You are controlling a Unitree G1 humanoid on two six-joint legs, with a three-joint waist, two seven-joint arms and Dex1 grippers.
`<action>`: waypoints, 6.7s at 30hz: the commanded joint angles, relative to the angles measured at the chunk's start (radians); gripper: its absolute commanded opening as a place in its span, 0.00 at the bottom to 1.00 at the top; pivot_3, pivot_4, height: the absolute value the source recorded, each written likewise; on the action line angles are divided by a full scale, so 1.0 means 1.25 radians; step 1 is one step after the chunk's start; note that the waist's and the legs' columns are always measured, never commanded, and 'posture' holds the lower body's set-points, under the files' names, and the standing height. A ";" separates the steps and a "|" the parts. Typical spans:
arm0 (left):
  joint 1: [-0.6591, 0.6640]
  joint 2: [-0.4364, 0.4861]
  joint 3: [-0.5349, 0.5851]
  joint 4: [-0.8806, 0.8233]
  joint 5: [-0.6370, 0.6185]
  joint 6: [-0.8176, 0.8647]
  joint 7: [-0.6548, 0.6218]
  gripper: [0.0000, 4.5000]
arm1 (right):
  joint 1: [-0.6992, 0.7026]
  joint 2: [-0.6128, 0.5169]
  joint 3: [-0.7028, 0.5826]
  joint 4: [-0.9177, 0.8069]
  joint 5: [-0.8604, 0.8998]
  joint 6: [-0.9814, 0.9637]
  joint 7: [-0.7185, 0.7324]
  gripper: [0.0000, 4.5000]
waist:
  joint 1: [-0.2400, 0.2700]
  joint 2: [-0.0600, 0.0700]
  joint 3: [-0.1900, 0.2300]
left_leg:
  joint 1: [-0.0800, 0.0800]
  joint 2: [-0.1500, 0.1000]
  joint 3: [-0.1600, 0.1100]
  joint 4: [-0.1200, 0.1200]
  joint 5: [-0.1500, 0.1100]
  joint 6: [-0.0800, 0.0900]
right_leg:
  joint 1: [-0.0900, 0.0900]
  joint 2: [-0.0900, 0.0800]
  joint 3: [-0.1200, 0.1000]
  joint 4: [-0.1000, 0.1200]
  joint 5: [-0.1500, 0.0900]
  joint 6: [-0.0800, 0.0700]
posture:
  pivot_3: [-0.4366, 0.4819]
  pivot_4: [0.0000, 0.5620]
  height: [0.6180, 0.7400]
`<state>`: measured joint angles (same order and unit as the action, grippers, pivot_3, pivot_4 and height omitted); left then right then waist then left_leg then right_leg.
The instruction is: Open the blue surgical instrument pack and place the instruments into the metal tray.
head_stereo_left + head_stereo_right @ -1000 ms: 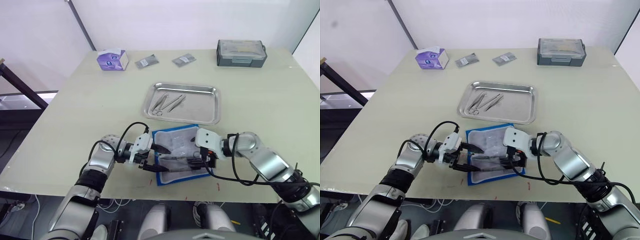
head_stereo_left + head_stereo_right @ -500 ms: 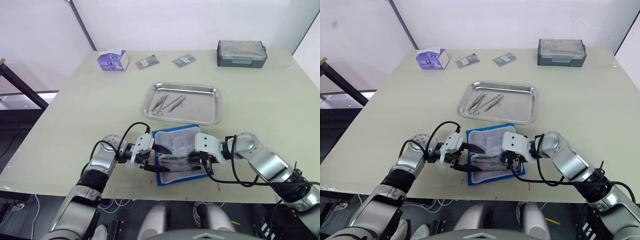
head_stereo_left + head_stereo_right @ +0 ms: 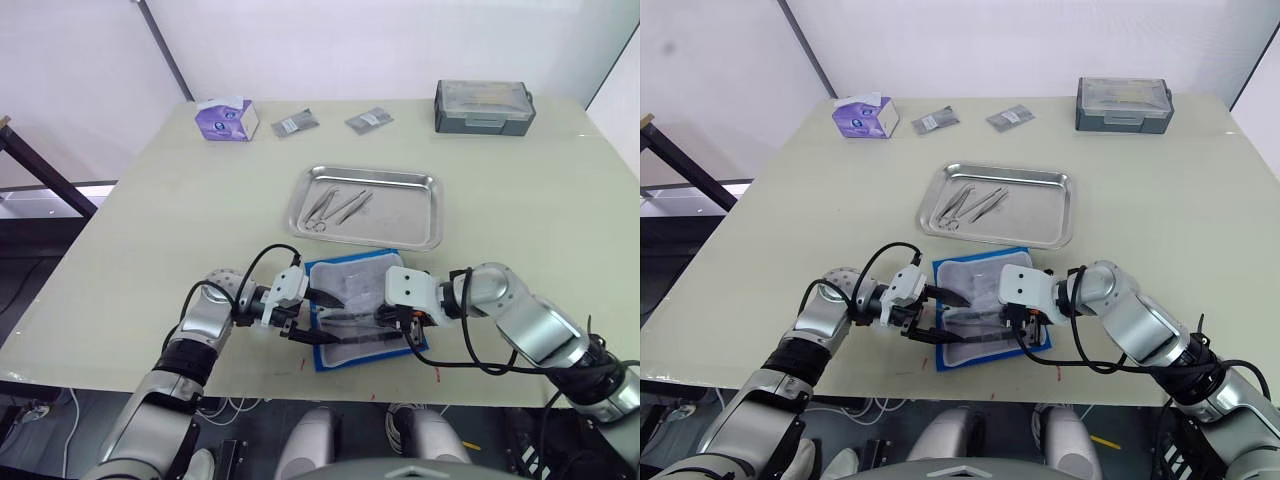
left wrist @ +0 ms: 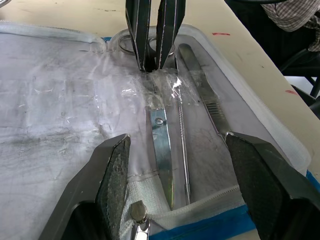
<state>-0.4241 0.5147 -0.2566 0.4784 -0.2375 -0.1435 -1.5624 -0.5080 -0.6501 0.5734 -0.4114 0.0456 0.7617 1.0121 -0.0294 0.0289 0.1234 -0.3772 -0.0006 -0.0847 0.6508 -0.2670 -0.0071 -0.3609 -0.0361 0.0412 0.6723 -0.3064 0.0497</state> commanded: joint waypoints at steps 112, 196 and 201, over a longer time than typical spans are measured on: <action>0.078 -0.063 -0.091 0.061 0.110 0.040 0.013 0.72 | -0.198 0.415 -0.407 0.551 0.056 0.081 -0.634 0.03 | 0.010 0.004 -0.002 | 0.002 -0.017 -0.014 -0.002 -0.002 0.004 | 0.010 -0.015 -0.011 -0.007 -0.003 0.006 | 0.48 0.27 0.98; 0.054 -0.045 -0.090 0.079 0.118 0.030 -0.013 0.72 | 0.247 0.021 -0.203 0.199 0.057 -0.498 0.014 0.97 | 0.012 -0.001 0.001 | 0.002 -0.018 -0.017 -0.003 -0.002 0.004 | 0.013 -0.015 -0.011 -0.010 -0.005 0.009 | 0.48 0.27 0.98; 0.054 -0.044 -0.089 0.078 0.118 0.030 -0.011 0.72 | 0.249 0.014 -0.189 0.228 0.037 -0.525 0.028 0.97 | 0.011 -0.001 0.001 | 0.002 -0.018 -0.017 -0.003 -0.002 0.004 | 0.013 -0.015 -0.011 -0.010 -0.005 0.009 | 0.48 0.27 0.98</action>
<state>-0.4294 0.4521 -0.2556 0.4730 -0.1853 -0.1470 -1.5490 -0.2044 -0.6221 0.3180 -0.1436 0.1182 0.1172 1.0372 -0.0152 0.0282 0.1241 -0.3753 -0.0233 -0.1064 0.6470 -0.2695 -0.0018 -0.3451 -0.0548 0.0273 0.6601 -0.3129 0.0608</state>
